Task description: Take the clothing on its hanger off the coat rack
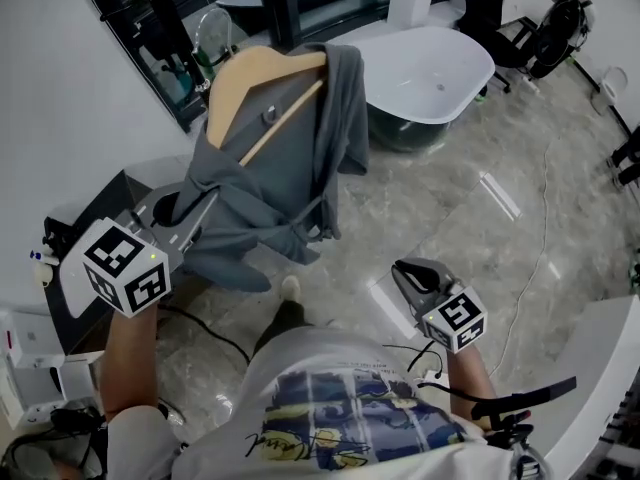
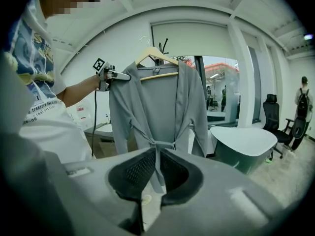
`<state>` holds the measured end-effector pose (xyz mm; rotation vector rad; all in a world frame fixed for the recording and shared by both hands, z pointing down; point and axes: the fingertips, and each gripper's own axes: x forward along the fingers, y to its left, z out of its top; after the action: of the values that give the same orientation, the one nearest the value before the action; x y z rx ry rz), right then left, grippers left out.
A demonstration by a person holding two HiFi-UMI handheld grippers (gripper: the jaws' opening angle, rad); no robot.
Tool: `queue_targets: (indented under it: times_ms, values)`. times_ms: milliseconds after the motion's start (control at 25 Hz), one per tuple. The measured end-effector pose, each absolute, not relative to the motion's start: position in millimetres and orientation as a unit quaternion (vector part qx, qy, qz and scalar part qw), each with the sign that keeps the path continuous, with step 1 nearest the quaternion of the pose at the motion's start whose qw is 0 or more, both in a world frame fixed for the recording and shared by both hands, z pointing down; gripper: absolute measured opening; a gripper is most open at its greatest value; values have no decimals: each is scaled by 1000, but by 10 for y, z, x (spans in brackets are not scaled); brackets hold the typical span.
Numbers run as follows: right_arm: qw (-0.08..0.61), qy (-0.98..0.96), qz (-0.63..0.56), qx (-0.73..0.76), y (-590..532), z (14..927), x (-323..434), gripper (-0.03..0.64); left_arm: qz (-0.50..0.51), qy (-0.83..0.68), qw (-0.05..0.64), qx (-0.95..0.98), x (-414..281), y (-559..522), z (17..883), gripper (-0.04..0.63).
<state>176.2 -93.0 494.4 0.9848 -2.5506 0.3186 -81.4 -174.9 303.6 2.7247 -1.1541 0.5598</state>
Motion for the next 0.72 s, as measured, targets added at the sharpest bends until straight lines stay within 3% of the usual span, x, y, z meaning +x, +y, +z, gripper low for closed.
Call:
queue_targets:
  times_ms: [720]
  values:
    - [195, -913, 109, 342, -837, 4993, 1749, 11, 177, -305, 75, 933, -357, -566, 3242, 9]
